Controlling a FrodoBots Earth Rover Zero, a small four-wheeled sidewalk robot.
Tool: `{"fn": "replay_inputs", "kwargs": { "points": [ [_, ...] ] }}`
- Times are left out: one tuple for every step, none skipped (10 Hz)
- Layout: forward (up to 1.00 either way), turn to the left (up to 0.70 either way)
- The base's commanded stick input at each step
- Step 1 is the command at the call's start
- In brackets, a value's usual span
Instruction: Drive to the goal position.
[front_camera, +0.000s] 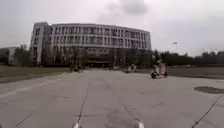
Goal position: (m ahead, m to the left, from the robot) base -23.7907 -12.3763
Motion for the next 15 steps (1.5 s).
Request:
{"fn": "replay_inputs", "kwargs": {
  "points": [
    [0.0, -0.5],
    [0.0, -0.5],
    [0.0, -0.5],
    [0.0, -0.5],
    [0.0, -0.5],
    [0.0, -0.5],
    [0.0, -0.5],
    [0.0, -0.5],
    [0.0, -0.5],
    [0.0, -0.5],
    [0.0, -0.5],
    [0.0, -0.5],
    [0.0, -0.5],
    [0.0, -0.5],
    [0.0, -0.5]
  ]
}}
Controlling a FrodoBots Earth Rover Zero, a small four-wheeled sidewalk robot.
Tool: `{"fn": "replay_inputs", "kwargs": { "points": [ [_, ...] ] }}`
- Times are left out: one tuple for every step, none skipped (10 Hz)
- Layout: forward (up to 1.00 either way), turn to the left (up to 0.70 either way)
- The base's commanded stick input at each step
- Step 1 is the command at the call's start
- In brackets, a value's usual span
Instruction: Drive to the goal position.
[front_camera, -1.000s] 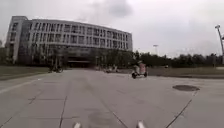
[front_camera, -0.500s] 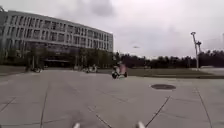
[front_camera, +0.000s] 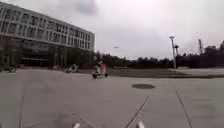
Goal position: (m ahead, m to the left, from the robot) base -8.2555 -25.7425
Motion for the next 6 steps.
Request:
{"fn": "replay_inputs", "kwargs": {
  "points": [
    [0.0, -0.5],
    [0.0, -0.5],
    [0.0, -0.5],
    [0.0, -0.5],
    [0.0, -0.5],
    [0.0, -0.5]
  ]
}}
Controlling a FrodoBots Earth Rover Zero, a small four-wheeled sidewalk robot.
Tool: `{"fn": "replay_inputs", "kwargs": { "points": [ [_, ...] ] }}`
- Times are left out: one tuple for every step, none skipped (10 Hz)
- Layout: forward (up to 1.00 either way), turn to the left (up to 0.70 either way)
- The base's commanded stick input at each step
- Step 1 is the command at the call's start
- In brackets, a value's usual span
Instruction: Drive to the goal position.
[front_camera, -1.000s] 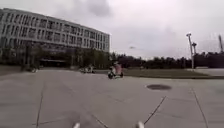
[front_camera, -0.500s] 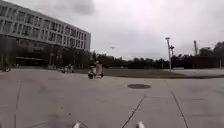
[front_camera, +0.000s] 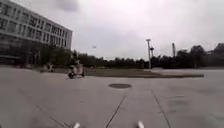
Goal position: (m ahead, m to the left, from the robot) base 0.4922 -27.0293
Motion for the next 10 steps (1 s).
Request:
{"fn": "replay_inputs", "kwargs": {
  "points": [
    [0.0, -0.5],
    [0.0, -0.5],
    [0.0, -0.5],
    [0.0, -0.5],
    [0.0, -0.5],
    [0.0, -0.5],
    [0.0, -0.5],
    [0.0, -0.5],
    [0.0, -0.5],
    [0.0, -0.5]
  ]
}}
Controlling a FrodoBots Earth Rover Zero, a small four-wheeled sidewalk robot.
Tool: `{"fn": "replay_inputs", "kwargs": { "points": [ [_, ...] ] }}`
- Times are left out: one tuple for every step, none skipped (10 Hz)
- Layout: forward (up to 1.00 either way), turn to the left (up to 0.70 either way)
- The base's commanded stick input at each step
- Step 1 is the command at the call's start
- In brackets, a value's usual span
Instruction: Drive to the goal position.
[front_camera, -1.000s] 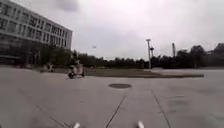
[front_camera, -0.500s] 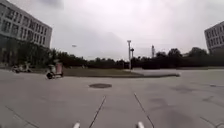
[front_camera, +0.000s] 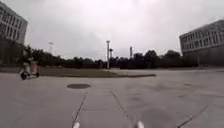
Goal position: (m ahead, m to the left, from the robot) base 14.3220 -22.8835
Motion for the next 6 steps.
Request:
{"fn": "replay_inputs", "kwargs": {
  "points": [
    [0.0, -0.5],
    [0.0, -0.5],
    [0.0, -0.5],
    [0.0, -0.5],
    [0.0, -0.5],
    [0.0, -0.5]
  ]
}}
